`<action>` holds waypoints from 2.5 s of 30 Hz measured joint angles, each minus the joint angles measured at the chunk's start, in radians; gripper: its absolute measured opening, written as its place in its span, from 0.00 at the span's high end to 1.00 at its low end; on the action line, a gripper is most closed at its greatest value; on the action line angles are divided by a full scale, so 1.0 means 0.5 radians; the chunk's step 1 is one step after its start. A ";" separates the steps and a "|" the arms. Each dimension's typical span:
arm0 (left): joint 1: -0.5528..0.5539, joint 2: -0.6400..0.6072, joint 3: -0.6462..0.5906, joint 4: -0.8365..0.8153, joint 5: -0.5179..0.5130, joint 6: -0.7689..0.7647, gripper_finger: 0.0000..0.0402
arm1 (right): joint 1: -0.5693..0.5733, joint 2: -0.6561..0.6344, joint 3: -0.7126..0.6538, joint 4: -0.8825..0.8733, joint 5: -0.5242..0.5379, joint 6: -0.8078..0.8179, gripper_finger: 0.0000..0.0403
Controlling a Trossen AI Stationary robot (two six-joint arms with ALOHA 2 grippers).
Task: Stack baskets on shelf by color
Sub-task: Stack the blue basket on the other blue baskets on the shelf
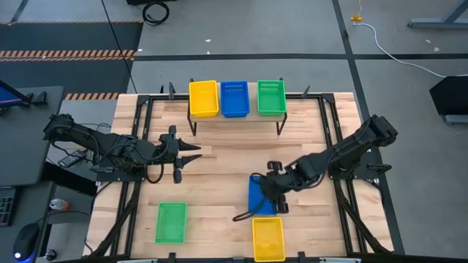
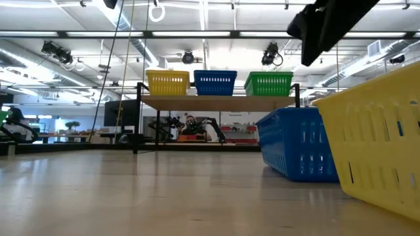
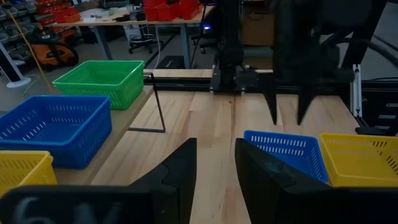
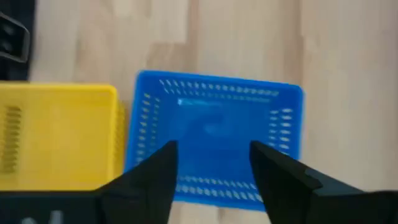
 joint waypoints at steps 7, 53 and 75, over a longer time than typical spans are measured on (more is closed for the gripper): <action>-0.001 0.000 0.000 -0.013 0.000 -0.009 0.71 | 0.164 -0.001 -0.253 0.221 0.032 0.232 0.41; 0.000 0.002 0.001 -0.075 -0.001 -0.056 0.71 | -0.377 0.357 -0.395 0.390 0.524 -0.173 0.48; 0.000 0.002 0.001 -0.083 -0.001 -0.062 0.71 | -0.235 0.068 -0.220 0.087 0.165 -0.020 0.48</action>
